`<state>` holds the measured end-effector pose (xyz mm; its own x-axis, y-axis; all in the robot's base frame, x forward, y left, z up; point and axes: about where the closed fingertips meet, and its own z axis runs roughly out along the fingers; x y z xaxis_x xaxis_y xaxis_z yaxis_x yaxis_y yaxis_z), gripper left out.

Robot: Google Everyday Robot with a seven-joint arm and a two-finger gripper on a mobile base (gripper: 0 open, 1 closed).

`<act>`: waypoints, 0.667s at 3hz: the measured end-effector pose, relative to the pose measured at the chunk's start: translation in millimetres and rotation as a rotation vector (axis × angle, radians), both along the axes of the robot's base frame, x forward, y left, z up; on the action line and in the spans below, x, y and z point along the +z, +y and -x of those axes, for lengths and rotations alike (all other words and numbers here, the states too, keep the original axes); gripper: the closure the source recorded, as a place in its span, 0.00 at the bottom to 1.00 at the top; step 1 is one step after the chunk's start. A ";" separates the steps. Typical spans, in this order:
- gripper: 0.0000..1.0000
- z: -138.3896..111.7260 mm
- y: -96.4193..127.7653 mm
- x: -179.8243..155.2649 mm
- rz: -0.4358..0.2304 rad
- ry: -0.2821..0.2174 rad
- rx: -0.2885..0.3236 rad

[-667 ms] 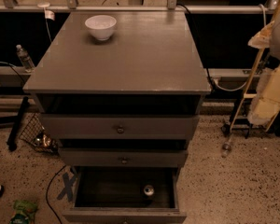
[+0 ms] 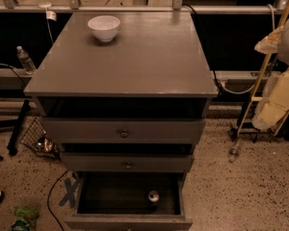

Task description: Pick redbull can from bottom drawer and place on counter

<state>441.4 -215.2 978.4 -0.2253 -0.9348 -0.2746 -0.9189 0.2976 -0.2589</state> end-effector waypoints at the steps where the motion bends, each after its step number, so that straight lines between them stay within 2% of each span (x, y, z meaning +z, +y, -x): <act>1: 0.00 0.5 16.8 -28.2 -0.118 0.019 0.015; 2: 0.00 4.8 79.4 -117.4 -0.287 0.069 0.059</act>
Offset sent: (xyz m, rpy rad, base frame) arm -0.0162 0.1234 -0.2527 0.4335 0.1961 0.0680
